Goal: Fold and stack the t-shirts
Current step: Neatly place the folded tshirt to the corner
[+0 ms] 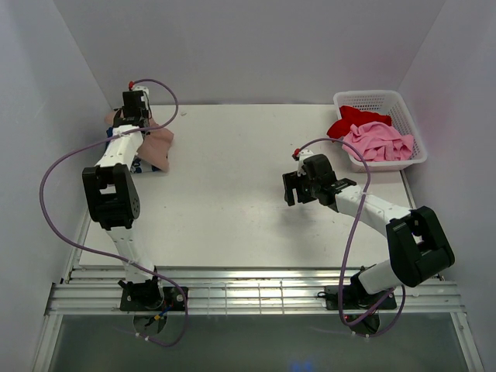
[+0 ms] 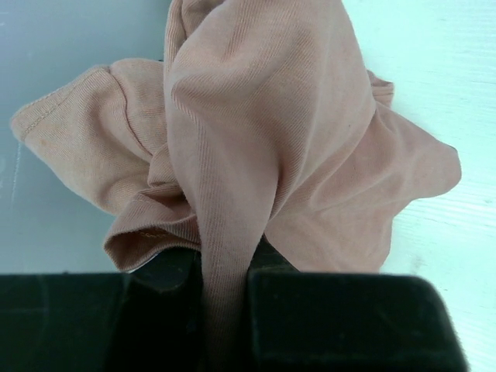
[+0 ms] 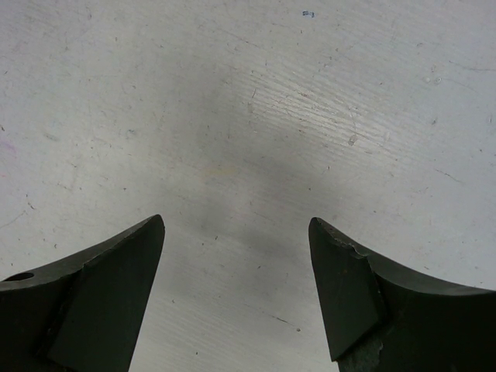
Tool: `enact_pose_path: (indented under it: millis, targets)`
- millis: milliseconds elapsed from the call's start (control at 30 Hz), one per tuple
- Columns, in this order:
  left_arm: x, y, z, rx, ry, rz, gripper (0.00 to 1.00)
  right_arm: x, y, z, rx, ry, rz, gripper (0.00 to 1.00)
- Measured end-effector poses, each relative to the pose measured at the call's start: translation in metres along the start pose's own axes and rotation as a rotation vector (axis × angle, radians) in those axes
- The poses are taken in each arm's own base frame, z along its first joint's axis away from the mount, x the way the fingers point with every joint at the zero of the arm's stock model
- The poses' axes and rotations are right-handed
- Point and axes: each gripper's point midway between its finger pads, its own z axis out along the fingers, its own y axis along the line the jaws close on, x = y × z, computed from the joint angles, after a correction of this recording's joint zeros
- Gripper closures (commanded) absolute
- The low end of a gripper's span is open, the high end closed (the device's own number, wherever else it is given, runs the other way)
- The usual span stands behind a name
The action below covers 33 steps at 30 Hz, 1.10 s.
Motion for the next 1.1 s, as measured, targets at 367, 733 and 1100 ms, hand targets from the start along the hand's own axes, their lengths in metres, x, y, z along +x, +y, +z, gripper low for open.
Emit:
enact_pose_path:
  millis: [367, 733, 1100]
  targets:
    - [0.018, 0.020, 0.027, -0.066, 0.032, -0.032, 0.37, 0.000, 0.000, 0.000, 0.000, 0.000, -0.003, 0.20]
    - [0.025, 0.095, 0.035, -0.422, 0.050, -0.206, 0.02, 0.001, 0.004, 0.000, -0.026, 0.004, -0.004, 0.20]
    - [-0.133, 0.080, -0.212, -0.248, -0.533, -0.543, 0.02, -0.021, 0.015, -0.030, -0.069, -0.120, 0.021, 0.23]
